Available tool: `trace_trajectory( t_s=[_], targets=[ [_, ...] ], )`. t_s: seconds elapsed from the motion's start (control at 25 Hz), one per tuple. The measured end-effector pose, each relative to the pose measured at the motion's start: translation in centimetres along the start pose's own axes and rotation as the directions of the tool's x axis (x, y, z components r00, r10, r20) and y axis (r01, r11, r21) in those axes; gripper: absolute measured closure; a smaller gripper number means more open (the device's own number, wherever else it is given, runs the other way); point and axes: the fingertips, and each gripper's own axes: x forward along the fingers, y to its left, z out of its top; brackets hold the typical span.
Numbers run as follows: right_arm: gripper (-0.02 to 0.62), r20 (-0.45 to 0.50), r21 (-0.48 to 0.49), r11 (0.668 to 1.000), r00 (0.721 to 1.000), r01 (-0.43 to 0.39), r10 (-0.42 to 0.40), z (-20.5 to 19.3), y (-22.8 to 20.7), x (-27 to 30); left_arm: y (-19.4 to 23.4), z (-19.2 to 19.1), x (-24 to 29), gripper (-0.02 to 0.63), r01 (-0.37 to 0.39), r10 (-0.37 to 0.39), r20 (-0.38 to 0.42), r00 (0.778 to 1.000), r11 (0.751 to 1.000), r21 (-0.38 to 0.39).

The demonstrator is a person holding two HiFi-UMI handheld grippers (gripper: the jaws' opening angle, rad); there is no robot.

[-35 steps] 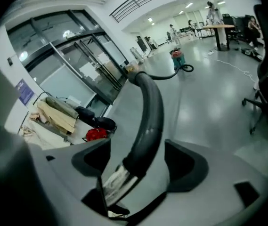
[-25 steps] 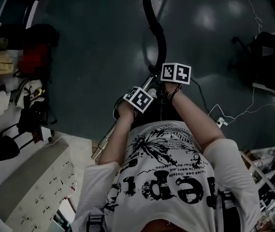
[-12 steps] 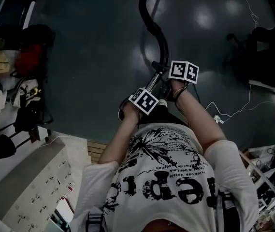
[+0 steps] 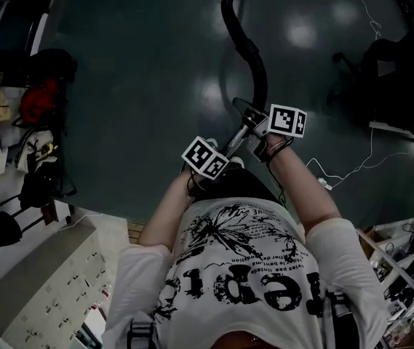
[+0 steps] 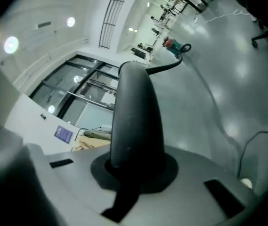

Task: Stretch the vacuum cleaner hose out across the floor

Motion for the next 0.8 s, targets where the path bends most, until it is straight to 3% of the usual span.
trace_trajectory(
  t_s=[0.04, 0.08, 0.12, 0.2, 0.24, 0.28, 0.32, 0.36, 0.4, 0.44, 0.48, 0.56, 0.72, 0.8],
  targets=[
    [0.586, 0.012, -0.022, 0.999, 0.999, -0.050, 0.050, 0.2, 0.7, -0.6, -1.2, 0.3, 0.1, 0.422, 0.133, -0.132, 0.023, 0.991, 0.991, -0.026],
    [0.586, 0.024, -0.035, 0.995, 0.995, -0.097, 0.098, 0.5, 1.3, -1.2, -2.4, 0.6, -0.1, 0.417, 0.268, -0.266, 0.045, 0.963, 0.962, -0.043],
    [0.588, 0.034, -0.040, 0.989, 0.989, -0.144, 0.146, 0.7, 1.9, -1.8, -3.8, 1.0, -0.5, 0.417, 0.394, -0.390, 0.066, 0.918, 0.918, -0.048],
    [0.588, 0.052, -0.029, 0.968, 0.966, -0.251, 0.252, 1.2, 3.2, -2.8, -6.3, 1.8, -1.5, 0.414, 0.589, -0.584, 0.089, 0.807, 0.808, -0.032],
    [0.588, 0.060, -0.010, 0.951, 0.949, -0.310, 0.310, 1.2, 3.9, -3.1, -7.5, 2.0, -2.0, 0.414, 0.665, -0.661, 0.082, 0.746, 0.747, -0.019],
    [0.588, 0.071, 0.019, 0.930, 0.928, -0.367, 0.365, 1.2, 4.7, -3.3, -8.8, 2.0, -2.8, 0.360, 0.735, -0.733, 0.061, 0.677, 0.679, -0.002],
    [0.588, 0.086, 0.052, 0.908, 0.908, -0.415, 0.410, 1.2, 5.2, -3.4, -10.3, 1.9, -3.7, 0.350, 0.792, -0.792, 0.030, 0.610, 0.610, 0.023],
    [0.588, 0.103, 0.082, 0.889, 0.891, -0.450, 0.442, 1.3, 5.5, -3.5, -11.6, 1.9, -4.6, 0.351, 0.830, -0.831, 0.001, 0.556, 0.555, 0.055],
    [0.588, 0.121, 0.105, 0.875, 0.880, -0.472, 0.460, 1.5, 5.5, -3.7, -12.4, 2.1, -5.2, 0.351, 0.851, -0.853, -0.012, 0.521, 0.519, 0.081],
    [0.586, 0.138, 0.118, 0.867, 0.873, -0.484, 0.468, 1.8, 5.4, -3.8, -12.8, 2.5, -5.7, 0.351, 0.862, -0.865, -0.004, 0.501, 0.499, 0.093],
    [0.586, 0.155, 0.126, 0.862, 0.868, -0.491, 0.472, 2.1, 5.2, -4.1, -12.8, 3.0, -5.9, 0.367, 0.866, -0.870, 0.015, 0.492, 0.492, 0.089],
    [0.586, 0.179, 0.138, 0.852, 0.859, -0.504, 0.479, 2.4, 5.1, -4.5, -12.8, 3.5, -5.6, 0.408, 0.855, -0.857, 0.035, 0.514, 0.515, 0.054],
    [0.584, 0.179, 0.154, 0.819, 0.831, -0.552, 0.527, 2.2, 6.0, -5.0, -13.0, 2.8, -4.1, 0.459, 0.783, -0.782, -0.028, 0.623, 0.622, 0.015],
    [0.584, 0.175, 0.146, 0.822, 0.832, -0.551, 0.527, 2.1, 6.3, -4.6, -12.5, 2.3, -4.0, 0.476, 0.732, -0.730, -0.070, 0.680, 0.681, -0.006]
  ],
)
